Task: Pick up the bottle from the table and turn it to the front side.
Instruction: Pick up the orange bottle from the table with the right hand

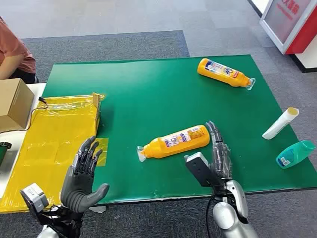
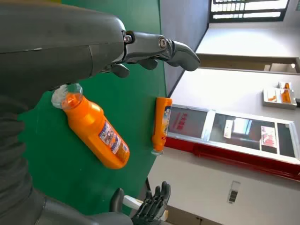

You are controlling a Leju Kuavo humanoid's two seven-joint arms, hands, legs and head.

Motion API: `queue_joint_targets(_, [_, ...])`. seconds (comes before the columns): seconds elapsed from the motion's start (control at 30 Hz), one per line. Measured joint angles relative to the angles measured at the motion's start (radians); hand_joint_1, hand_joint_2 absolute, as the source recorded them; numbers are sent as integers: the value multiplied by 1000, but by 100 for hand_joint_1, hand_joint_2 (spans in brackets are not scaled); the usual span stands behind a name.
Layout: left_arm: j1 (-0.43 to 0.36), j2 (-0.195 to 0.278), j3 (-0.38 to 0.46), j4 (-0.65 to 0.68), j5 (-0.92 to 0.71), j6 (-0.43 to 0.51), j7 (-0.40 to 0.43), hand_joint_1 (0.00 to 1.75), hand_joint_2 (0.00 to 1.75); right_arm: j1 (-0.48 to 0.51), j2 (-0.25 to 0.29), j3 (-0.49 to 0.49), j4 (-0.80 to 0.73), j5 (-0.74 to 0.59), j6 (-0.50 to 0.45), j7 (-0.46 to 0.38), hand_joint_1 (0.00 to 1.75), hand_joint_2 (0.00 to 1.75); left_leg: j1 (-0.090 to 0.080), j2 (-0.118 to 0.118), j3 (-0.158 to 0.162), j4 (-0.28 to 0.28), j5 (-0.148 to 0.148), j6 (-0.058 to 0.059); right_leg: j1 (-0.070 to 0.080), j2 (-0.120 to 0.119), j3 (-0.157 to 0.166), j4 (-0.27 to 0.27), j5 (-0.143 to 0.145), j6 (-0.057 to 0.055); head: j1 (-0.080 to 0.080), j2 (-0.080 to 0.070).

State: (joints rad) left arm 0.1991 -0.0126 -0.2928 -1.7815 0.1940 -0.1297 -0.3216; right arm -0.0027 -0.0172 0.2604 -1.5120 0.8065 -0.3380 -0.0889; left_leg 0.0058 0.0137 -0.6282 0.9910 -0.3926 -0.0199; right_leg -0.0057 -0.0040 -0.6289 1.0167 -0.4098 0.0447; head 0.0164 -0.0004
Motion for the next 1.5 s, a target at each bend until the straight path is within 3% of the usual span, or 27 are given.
queue_joint_targets(0.17, [2, -3, 8, -3, -7, 0, 0, 0, 175, 0, -5, -5, -1, -12, 23, -4, 0, 175, 0, 0, 0, 0, 0, 0, 0, 0, 0, 0, 0, 0, 0, 0])
queue_joint_targets(0.4, [4, -2, 28, -6, -39, 18, -35, 0, 175, 18, -8, -39, -45, -604, 302, -129, 0, 175, 0, 0, 0, 0, 0, 0, 0, 0, 0, 0, 0, 0, 0, 0])
queue_joint_targets(0.53, [-2, 5, 29, -5, -194, 118, -55, 0, 175, 32, -10, -54, -74, -773, 387, -146, 0, 175, 0, 0, 0, 0, 0, 0, 0, 0, 0, 0, 0, 0, 0, 0])
queue_joint_targets(0.63, [-10, 16, 27, -1, -323, 190, -56, 0, 175, 39, -21, -56, -92, -804, 402, -151, 0, 175, 0, 0, 0, 0, 0, 0, 0, 0, 0, 0, 0, 0, 0, 0])
queue_joint_targets(0.7, [-13, 21, 23, 1, -336, 193, -56, 0, 175, 39, -28, -56, -100, -727, 360, -150, 0, 175, 0, 0, 0, 0, 0, 0, 0, 0, 0, 0, 0, 0, 0, 0])
queue_joint_targets(0.87, [-12, 22, 15, -2, -272, 136, -53, 0, 175, 25, -43, -43, -110, -331, 204, -59, 0, 175, 0, 0, 0, 0, 0, 0, 0, 0, 0, 0, 0, 0, 0, 0])
queue_joint_targets(1.2, [-58, -27, -4, -19, -183, 27, -7, 0, 175, -110, -78, 41, 24, 296, 174, 207, 0, 175, 0, 0, 0, 0, 1, 0, 0, 0, 0, 0, 1, 0, 0, 0])
queue_joint_targets(1.27, [-81, -33, -17, -19, -182, 12, 2, 0, 175, -149, -81, 61, 78, 351, 184, 222, 0, 175, 0, 0, 0, 0, 2, 1, 0, 0, 0, 0, 2, 0, 0, 0])
queue_joint_targets(1.5, [-176, -43, -88, -17, -153, -36, 41, 0, 175, -264, -81, 101, 264, 352, 230, 219, 0, 175, 0, 0, 0, 0, 3, 1, 0, 0, 1, 0, 2, 1, 0, 0])
